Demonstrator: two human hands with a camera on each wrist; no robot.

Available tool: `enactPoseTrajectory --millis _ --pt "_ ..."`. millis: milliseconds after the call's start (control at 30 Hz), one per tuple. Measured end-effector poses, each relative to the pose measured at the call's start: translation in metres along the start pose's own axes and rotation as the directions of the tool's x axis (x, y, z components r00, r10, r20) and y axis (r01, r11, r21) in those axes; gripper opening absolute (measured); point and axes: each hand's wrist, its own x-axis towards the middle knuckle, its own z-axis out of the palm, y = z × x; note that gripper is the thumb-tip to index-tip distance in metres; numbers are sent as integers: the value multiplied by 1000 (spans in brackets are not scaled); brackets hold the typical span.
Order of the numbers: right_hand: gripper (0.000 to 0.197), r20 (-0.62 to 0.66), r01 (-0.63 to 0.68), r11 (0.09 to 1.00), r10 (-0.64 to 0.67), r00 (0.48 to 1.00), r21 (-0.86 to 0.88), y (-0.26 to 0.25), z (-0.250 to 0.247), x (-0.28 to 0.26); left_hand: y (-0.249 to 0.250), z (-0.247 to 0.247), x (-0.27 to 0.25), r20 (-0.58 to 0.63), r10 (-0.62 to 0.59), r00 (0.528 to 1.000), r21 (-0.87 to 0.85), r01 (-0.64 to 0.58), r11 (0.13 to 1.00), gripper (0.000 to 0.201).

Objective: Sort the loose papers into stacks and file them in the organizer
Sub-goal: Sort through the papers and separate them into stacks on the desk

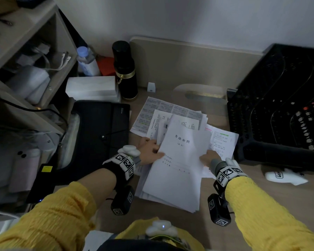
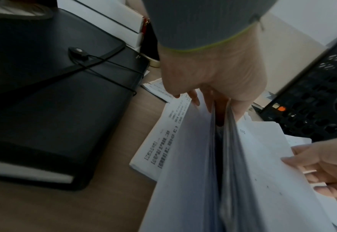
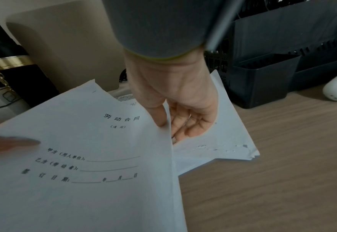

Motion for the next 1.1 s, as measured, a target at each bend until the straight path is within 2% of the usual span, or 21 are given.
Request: enactPoseTrajectory --millis 100,367,500,600,667,700,767,800,833,967,1033,1100 --pt "43 -21 15 1000 -14 1000 25 0 0 0 1 1 0 -81 58 995 88 -51 995 55" --pt "42 -83 52 996 -46 996 78 -1 4 1 14 -3 -7 -155 25 988 174 2 985 48" --pt "41 -82 43 996 -36 996 83 -1 5 1 11 -1 -5 -145 -61 987 68 72 995 39" --pt "42 -46 28 997 -25 999 67 -1 4 0 3 2 0 -147 -97 984 18 101 995 42" --pt "44 -20 25 999 -24 1000 48 -1 4 0 -2 6 7 -140 -61 988 -119 45 992 51" --pt "44 -7 24 999 -24 1000 33 -1 5 -1 -4 7 10 -138 -44 990 -243 9 970 51" --pt "44 11 28 1000 -28 1000 2 -3 6 -3 -4 9 12 -144 -50 988 -437 -18 899 39" --pt "44 18 29 1000 -28 999 -14 -4 7 -4 -3 10 12 -152 -47 987 -479 -32 877 31" --pt "43 21 28 999 -27 999 -29 -5 7 -6 -1 11 11 -177 -44 983 -498 -51 866 33" --pt "43 30 18 998 -16 999 -55 -9 9 -9 4 10 7 -273 -68 960 -620 -121 775 71" --pt "44 36 25 999 -23 999 -44 -10 9 -12 3 10 9 -283 -139 949 -675 -94 731 88" --pt "43 36 27 1000 -27 999 -15 -10 7 -14 5 11 13 -234 -242 942 -736 -9 677 97"
